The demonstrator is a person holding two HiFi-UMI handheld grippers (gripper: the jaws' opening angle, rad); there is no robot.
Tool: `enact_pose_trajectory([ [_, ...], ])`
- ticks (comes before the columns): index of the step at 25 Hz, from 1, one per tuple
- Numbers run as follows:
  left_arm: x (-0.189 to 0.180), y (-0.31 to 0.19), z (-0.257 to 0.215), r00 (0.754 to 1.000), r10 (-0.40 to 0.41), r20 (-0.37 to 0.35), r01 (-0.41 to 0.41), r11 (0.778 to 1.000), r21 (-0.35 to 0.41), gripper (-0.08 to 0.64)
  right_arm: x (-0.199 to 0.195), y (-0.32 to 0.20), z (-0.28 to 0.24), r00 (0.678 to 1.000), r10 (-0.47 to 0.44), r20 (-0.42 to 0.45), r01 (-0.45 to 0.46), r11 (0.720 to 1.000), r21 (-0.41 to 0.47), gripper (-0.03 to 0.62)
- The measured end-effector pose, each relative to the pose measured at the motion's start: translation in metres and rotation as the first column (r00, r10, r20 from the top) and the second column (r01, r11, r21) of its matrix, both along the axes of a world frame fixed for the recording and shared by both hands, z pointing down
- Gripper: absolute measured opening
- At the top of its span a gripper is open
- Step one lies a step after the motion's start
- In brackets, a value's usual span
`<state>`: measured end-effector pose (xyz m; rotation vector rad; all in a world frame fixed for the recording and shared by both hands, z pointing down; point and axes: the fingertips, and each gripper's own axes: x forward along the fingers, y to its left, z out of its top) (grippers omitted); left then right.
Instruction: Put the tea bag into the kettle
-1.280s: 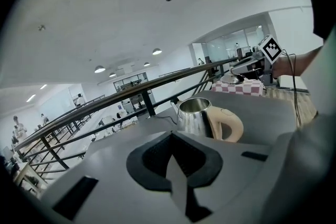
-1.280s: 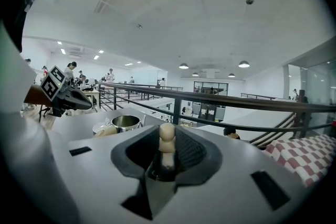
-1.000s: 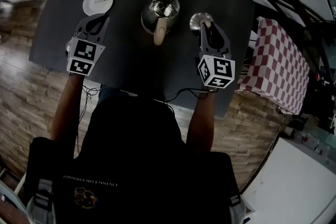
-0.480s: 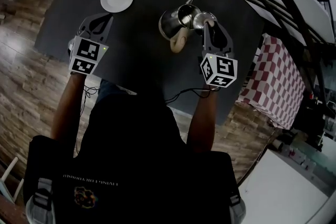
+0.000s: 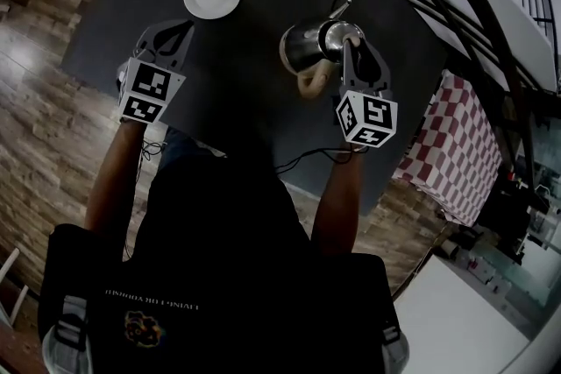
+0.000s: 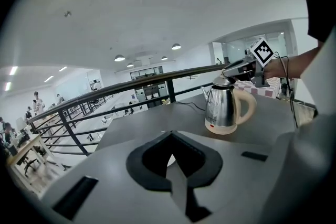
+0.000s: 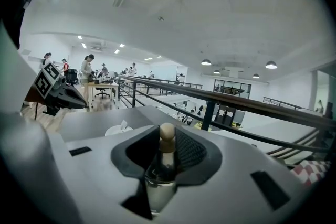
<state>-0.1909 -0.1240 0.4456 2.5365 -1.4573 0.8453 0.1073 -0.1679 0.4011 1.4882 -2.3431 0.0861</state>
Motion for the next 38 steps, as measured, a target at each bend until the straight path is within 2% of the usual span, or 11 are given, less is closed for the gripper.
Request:
enact_pose_trajectory([
  [8, -0.01, -0.01, 0.009, 1.0, -0.005, -0.012, 0.004, 1.0, -0.019, 0.005, -0.008, -0.007, 0.011, 1.0, 0.001, -0.004, -0.002, 0.999, -0.034, 0.104],
  [18, 0.0, -0.024, 0.011, 0.999, 0.034, -0.022, -0.035, 0.999, -0.018, 0.005, -0.009, -0.009, 0.015, 1.0, 0.014, -0.003, -0.015, 0.999, -0.05, 0.106],
  [30, 0.003, -0.025, 0.011, 0.999, 0.044, -0.021, -0.044, 0.999, -0.02, 0.005, -0.011, -0.009, 0.017, 0.999, 0.005, 0.045, -0.002, 0.998, -0.069, 0.109],
  [38, 0.01, -0.025, 0.001, 0.998, 0.065, -0.004, -0.065, 0.998, -0.002, 0.005, -0.01, -0.003, 0.004, 0.997, -0.001, 0.079, 0.003, 1.0, -0.029, 0.118],
])
